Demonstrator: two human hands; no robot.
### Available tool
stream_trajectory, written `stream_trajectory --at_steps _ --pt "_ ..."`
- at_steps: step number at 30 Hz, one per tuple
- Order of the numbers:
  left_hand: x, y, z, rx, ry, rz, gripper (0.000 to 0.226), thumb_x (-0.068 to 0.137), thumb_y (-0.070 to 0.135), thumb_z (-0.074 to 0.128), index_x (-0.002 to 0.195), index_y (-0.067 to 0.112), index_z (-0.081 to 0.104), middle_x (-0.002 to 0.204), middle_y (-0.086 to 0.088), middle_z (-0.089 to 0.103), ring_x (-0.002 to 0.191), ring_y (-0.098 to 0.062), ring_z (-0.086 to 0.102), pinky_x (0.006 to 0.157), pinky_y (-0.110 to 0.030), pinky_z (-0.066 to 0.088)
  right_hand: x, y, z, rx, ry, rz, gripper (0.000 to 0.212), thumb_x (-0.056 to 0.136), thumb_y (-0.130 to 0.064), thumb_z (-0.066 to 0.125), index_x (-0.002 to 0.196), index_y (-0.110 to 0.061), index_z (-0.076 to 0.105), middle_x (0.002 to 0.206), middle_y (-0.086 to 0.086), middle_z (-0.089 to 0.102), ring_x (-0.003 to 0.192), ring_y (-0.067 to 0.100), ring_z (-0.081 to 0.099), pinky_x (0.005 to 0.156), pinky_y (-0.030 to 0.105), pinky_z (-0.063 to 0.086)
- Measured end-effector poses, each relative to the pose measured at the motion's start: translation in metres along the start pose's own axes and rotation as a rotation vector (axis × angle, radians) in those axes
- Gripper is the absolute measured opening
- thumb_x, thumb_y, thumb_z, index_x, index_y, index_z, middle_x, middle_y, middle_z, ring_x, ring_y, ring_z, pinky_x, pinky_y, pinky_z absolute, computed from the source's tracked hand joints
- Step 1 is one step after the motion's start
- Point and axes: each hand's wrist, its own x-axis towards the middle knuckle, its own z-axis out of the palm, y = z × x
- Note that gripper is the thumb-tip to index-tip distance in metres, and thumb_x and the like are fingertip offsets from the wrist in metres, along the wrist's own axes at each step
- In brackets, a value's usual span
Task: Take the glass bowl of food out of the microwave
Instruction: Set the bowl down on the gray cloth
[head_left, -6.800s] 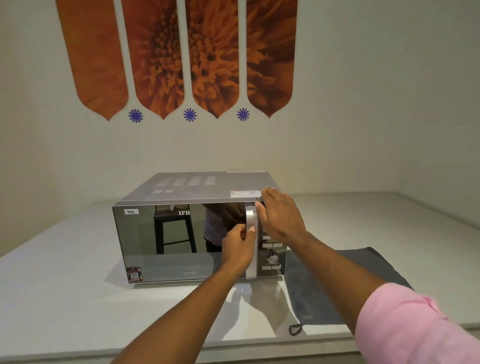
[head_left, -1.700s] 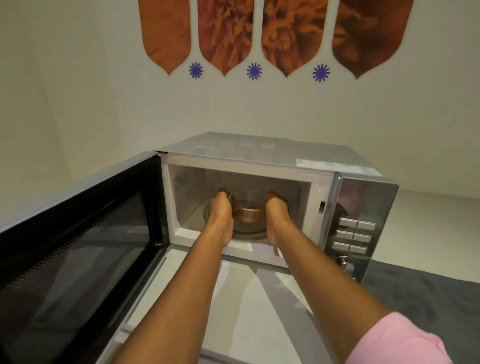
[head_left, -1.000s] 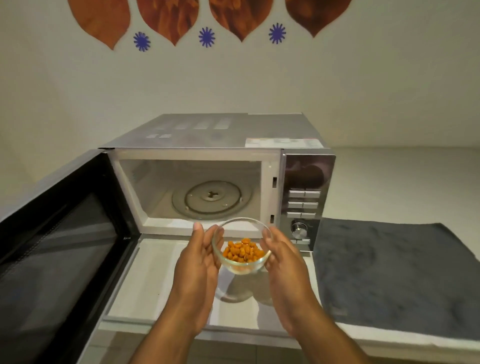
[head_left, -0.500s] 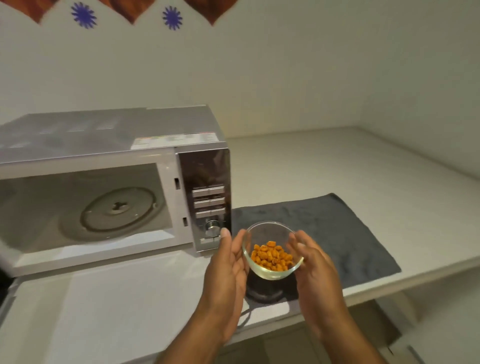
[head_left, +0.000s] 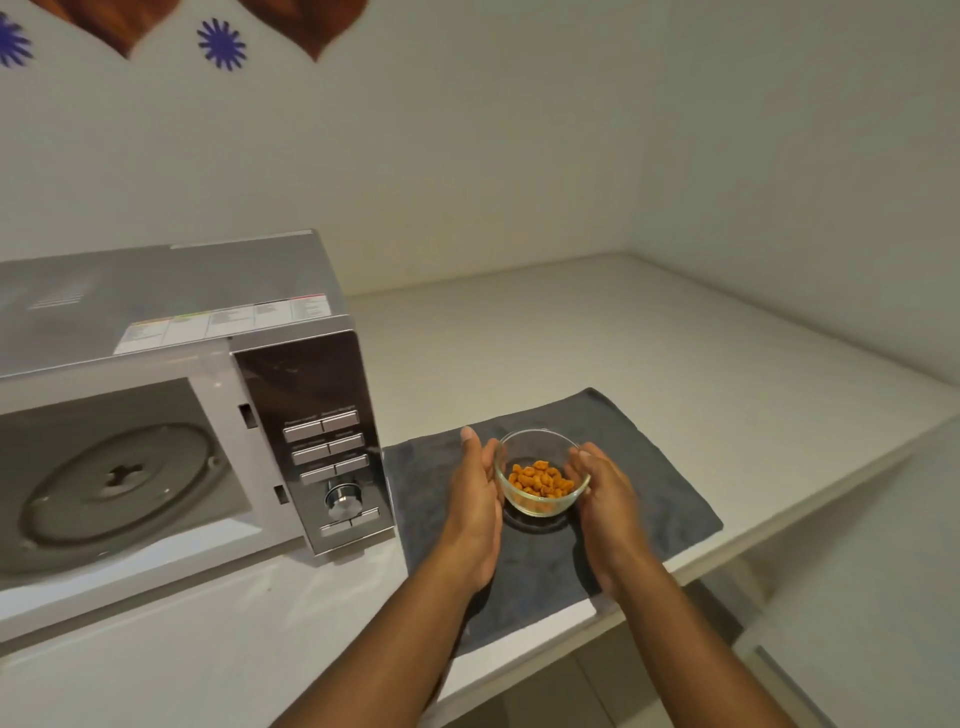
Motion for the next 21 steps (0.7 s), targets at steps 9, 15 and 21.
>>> stream_trajectory --at_steps 9,15,21 --pt "0.011 -0.008 -0.006 0.060 0.015 0.007 0.078 0.103 0.065 0.029 0.155 0.009 0.044 0.157 -0.010 0.054 0.128 -0.017 0.057 0.109 -0.030 0.042 0.013 0.015 -0.003 -0.024 0.037 -0.009 0.064 0.091 -0.049 0.064 0.139 -0.007 0.056 0.146 0.019 0.058 0.134 0.034 0.059 0.113 0.055 0.046" --pt "0.002 -0.008 -0.014 0.114 0.015 0.004 0.085 0.100 0.071 0.025 0.160 0.012 0.037 0.165 -0.008 0.044 0.151 -0.021 0.044 0.128 -0.040 0.030 0.002 0.015 -0.001 -0.001 0.020 -0.047 0.027 0.092 -0.050 0.065 0.109 -0.034 0.050 0.113 0.007 0.067 0.114 0.023 0.065 0.098 0.040 0.051" --pt "-0.036 -0.001 -0.029 0.180 0.075 0.024 0.100 0.085 0.078 0.028 0.160 0.012 0.035 0.168 -0.007 0.038 0.154 -0.020 0.038 0.126 -0.036 0.027 -0.034 0.018 0.001 -0.078 0.266 -0.220 0.041 0.108 -0.032 0.046 0.147 -0.020 0.053 0.133 -0.010 0.054 0.123 0.007 0.049 0.107 0.035 0.041"
